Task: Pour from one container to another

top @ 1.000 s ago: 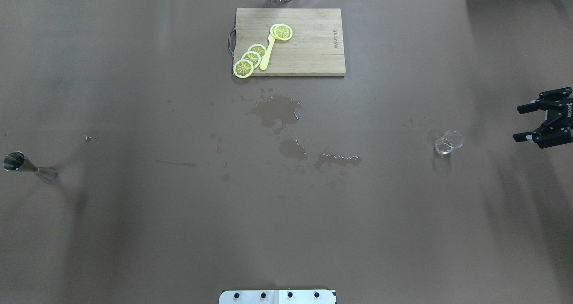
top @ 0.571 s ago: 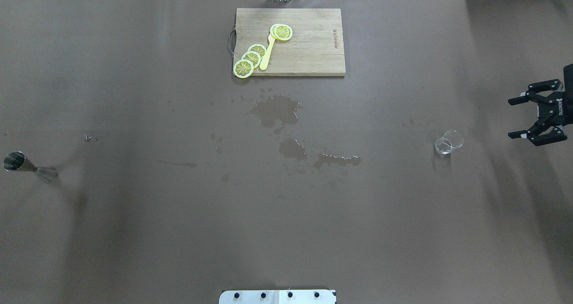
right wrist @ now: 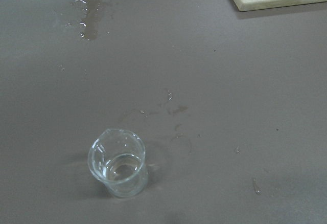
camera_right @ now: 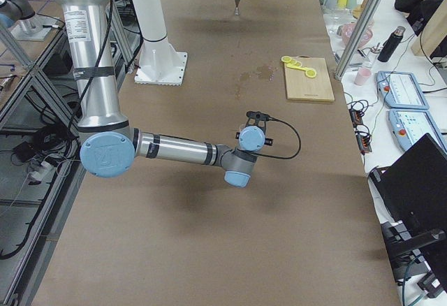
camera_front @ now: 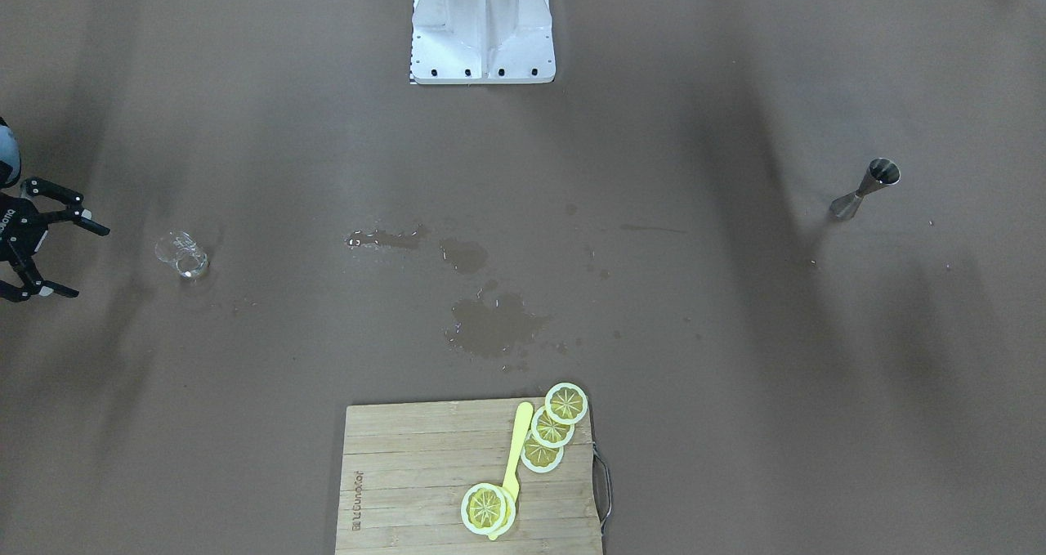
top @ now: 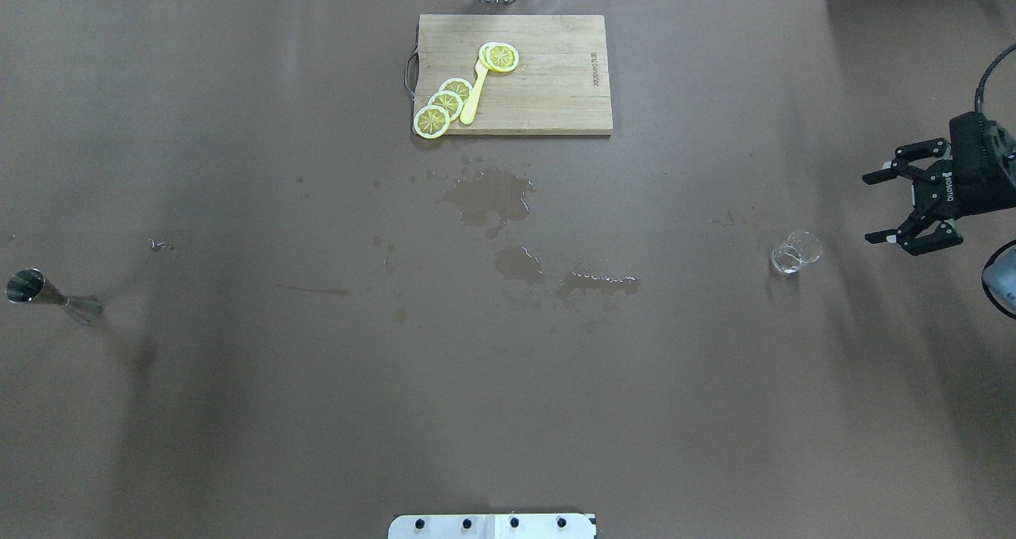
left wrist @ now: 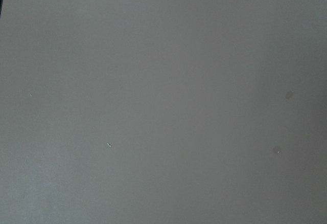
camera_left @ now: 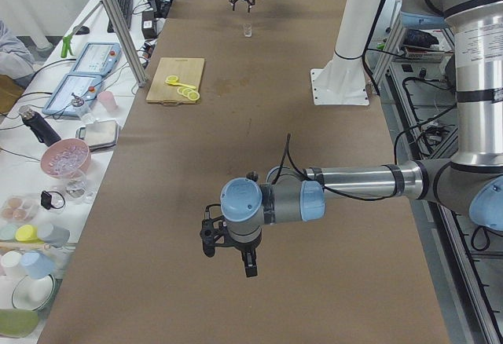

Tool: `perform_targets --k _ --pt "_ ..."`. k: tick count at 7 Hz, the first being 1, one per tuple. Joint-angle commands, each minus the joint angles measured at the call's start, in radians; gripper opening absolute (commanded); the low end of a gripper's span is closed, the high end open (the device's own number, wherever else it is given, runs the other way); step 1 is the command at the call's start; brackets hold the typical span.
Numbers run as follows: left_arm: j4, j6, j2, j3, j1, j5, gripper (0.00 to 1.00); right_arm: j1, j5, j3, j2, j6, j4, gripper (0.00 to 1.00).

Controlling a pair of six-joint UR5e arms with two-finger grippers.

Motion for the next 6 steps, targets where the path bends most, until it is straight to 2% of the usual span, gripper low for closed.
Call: perform_targets --k 1,6 --pt "-0.001 0.002 -0.001 -0.002 -0.002 0.001 0.99 -0.039 -0.011 0.002 0.002 0.000 0.005 1.00" --pt "-0.075 -0.006 0.000 0.007 0.001 -0.008 0.99 -0.114 -0.073 -0.005 0.019 0.000 0.007 0.99"
